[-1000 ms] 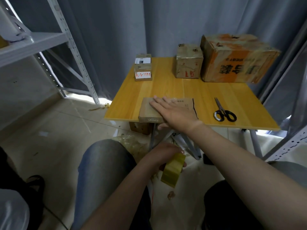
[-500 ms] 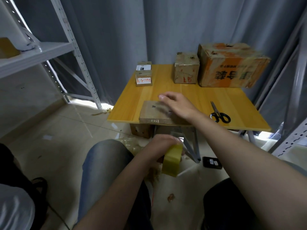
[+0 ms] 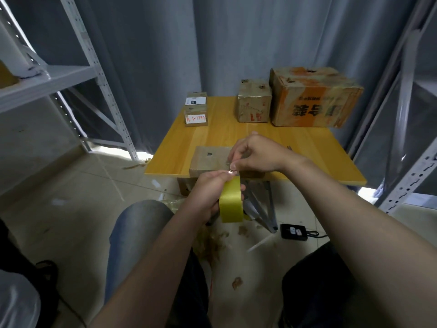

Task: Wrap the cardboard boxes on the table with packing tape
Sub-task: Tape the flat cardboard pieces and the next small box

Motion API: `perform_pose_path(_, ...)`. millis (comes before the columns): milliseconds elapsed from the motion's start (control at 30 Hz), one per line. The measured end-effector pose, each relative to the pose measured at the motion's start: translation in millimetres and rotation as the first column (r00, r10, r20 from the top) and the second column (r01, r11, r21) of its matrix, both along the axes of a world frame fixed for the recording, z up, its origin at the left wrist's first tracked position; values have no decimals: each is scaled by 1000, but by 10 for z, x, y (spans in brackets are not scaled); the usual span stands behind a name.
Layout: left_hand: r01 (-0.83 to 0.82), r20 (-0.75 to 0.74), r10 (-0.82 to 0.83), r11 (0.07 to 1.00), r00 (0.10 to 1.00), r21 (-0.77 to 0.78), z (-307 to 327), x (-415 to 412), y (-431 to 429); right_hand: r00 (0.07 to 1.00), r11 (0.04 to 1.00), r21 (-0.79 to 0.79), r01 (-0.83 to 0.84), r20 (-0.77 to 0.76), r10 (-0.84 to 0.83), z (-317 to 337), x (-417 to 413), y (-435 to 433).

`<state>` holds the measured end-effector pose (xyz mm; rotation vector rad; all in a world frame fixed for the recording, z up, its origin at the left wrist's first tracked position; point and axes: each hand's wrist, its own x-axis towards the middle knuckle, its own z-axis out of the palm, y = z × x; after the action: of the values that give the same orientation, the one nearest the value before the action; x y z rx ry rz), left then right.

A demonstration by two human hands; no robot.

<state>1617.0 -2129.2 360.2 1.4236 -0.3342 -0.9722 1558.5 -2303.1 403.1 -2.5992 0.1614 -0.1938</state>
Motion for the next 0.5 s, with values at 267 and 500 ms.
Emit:
perform_pose_path(267,106,127,-119,989,985,105,-74,28,36,992,989,116,91,79,-100,12,-8,-32)
perform_pose_path(500,90,171,-115,985,978,148,-168,-22,-8,949,927,277,252,118,-293,-51,78,-117)
